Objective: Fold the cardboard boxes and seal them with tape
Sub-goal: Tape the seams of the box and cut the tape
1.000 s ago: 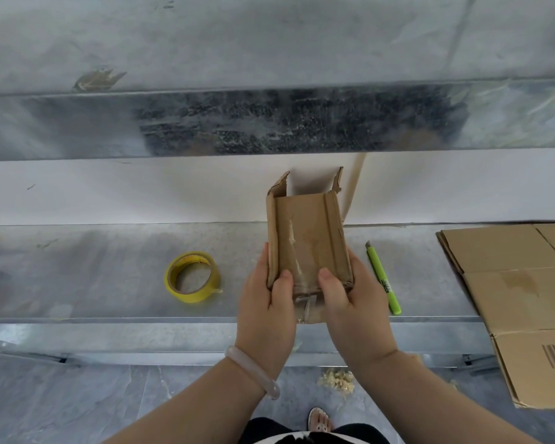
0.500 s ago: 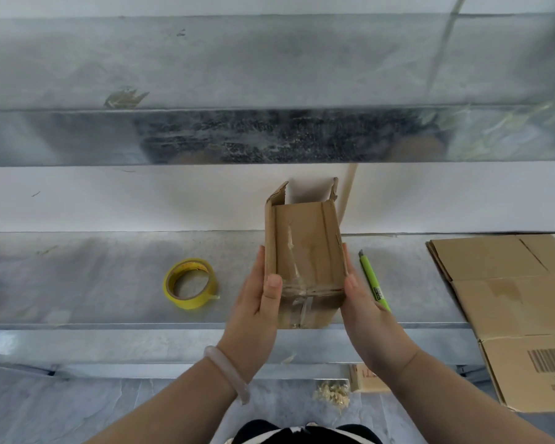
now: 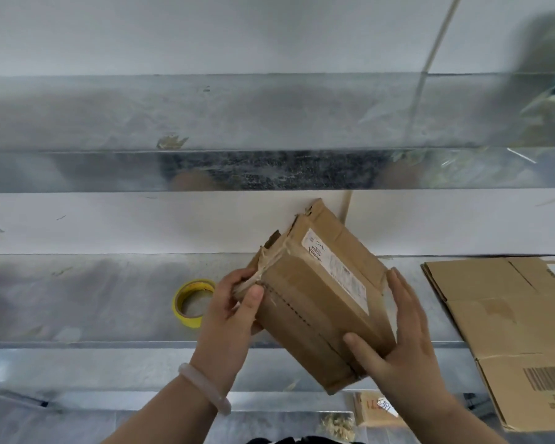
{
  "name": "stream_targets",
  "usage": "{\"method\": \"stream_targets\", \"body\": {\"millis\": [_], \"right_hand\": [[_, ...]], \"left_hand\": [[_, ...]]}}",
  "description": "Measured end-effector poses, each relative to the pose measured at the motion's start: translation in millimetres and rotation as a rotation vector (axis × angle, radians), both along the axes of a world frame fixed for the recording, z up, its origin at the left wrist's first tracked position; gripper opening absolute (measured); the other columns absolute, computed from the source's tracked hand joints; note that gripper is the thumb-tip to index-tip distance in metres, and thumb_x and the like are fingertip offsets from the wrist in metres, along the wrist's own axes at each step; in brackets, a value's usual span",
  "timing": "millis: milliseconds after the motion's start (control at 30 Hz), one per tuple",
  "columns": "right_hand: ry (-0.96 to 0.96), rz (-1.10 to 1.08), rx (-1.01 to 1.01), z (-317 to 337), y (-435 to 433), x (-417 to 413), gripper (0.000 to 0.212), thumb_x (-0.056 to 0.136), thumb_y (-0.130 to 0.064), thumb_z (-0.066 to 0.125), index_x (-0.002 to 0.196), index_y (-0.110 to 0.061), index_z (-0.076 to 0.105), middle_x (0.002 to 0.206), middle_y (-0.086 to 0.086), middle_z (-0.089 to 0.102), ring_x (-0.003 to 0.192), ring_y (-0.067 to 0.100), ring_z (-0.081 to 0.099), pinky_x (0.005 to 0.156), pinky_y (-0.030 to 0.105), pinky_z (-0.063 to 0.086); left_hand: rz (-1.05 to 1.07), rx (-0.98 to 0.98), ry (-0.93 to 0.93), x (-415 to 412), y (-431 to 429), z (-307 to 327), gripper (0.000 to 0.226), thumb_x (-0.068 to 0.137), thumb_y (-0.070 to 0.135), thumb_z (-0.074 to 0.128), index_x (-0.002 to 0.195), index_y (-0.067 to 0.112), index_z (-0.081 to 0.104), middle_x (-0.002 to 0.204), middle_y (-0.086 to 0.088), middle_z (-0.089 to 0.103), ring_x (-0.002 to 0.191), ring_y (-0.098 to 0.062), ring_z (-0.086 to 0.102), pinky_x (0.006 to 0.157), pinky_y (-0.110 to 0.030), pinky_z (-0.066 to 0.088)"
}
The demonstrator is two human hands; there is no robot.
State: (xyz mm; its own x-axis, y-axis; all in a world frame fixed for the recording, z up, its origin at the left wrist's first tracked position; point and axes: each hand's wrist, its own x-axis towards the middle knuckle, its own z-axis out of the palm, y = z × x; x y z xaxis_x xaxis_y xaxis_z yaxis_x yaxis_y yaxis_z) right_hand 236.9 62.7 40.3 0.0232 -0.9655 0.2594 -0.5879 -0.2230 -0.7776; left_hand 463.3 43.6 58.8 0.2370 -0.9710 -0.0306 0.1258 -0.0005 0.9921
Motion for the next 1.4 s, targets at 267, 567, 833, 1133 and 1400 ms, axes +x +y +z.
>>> {"method": "stream_targets", "body": {"millis": [267,567,833,1133,1400], "right_hand": [[-0.273,-0.156,0.113,11,8,11,0.094,0.061,-0.064,0.075,0.135,-0.064,0.016,0.154,-0.021,0.022,0.137,-0.001,0.029,0.110,0.039,0.037],[0.359,0.152,-0.349,7,-21,19,0.065,0.096,-0.039,0.044,0.154,-0.022,0.019,0.161,-0.010,0.018,0.147,0.006,0.020,0.112,0.035,0.031],[0.797,0.401,-0.458,15,-56,52,0.083,0.085,-0.024,0.071,0.152,-0.023,0.023,0.158,0.002,0.029,0.146,0.022,0.025,0.117,0.044,0.018],[0.687,0.595,-0.346,29,-75,64,0.062,0.092,-0.035,0.058,0.148,-0.025,0.033,0.156,-0.008,0.031,0.143,0.010,0.031,0.117,0.038,0.025],[0.786,0.547,-0.371,31,-80,56,0.044,0.094,-0.048,0.045,0.137,-0.039,0.051,0.145,-0.008,0.050,0.141,0.018,0.036,0.115,0.050,0.032]], "left_hand": [[-0.015,0.259,0.423,-9,12,-28,0.021,0.098,0.024,0.044,0.110,0.014,0.059,0.103,-0.010,0.070,0.099,-0.024,0.068,0.077,-0.045,0.058],[-0.179,0.411,-0.027,6,-2,-56,0.037,0.084,0.006,0.066,0.116,0.020,0.052,0.097,0.004,0.061,0.081,-0.002,0.062,0.074,-0.019,0.050],[-0.402,0.661,-0.367,25,-25,-92,0.016,0.086,0.036,0.057,0.086,0.019,0.057,0.084,-0.002,0.058,0.077,-0.019,0.054,0.066,-0.030,0.044],[0.103,0.065,-0.847,93,-10,-79,0.023,0.085,0.016,0.068,0.100,0.034,0.065,0.091,0.015,0.058,0.082,-0.003,0.058,0.074,-0.016,0.048],[-0.337,-0.323,-0.833,63,-1,-42,0.062,0.091,0.047,0.051,0.147,0.041,0.026,0.140,0.024,0.040,0.127,0.002,0.042,0.101,-0.014,0.038]]}}
